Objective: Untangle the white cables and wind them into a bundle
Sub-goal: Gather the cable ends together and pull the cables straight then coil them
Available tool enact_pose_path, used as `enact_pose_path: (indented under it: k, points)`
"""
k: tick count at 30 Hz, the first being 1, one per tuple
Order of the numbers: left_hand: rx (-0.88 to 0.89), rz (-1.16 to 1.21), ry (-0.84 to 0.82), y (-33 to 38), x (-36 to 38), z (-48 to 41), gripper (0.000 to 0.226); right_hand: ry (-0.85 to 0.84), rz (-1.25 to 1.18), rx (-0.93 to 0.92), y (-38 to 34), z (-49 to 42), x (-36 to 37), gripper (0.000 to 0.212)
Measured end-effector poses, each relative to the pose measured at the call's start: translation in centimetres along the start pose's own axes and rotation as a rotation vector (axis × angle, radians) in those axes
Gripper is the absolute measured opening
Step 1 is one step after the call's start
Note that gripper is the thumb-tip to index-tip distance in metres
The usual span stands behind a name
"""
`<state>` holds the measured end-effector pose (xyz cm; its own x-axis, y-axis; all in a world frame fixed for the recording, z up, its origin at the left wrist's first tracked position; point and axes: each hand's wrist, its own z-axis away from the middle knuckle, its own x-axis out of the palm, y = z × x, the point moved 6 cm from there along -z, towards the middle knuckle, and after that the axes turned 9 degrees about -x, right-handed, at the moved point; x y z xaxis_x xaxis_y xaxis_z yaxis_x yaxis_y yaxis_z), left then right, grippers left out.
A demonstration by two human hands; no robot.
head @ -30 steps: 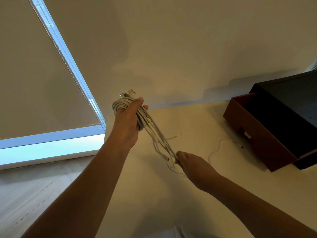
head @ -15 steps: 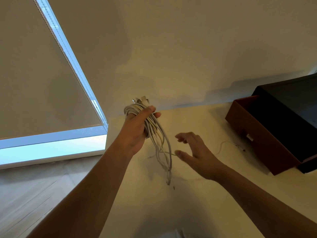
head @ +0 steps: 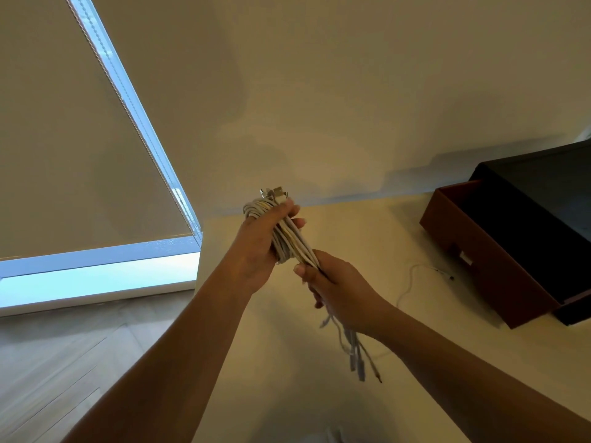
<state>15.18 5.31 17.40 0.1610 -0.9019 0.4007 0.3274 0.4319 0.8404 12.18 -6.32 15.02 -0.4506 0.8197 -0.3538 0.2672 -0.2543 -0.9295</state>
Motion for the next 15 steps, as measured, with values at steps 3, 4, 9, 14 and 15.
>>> enact_pose_path:
  k: [3, 4, 9, 14, 15]
  points:
    - [-0.060, 0.063, -0.030, -0.3, -0.2, -0.6, 0.038, -0.006, 0.244, -0.126, -1.1, 0.7, 0.0, 0.033]
    - [-0.070, 0.055, -0.025, -0.5, -0.2, -0.7, 0.041, -0.010, 0.274, -0.144, -1.4, 0.9, 0.2, 0.039]
    - [-0.017, -0.006, 0.054, -0.8, -0.4, -0.9, 0.012, 0.017, 0.175, -0.127, -1.3, 1.7, 0.2, 0.042]
    - [0.118, -0.322, 0.104, 0.9, -1.2, -0.5, 0.017, 0.093, 0.151, -0.087, 0.5, 1.2, -2.3, 0.029]
    - [0.148, -0.430, 0.114, 0.9, -1.2, -0.3, 0.017, 0.186, 0.173, -0.117, 0.2, 0.8, -3.4, 0.024]
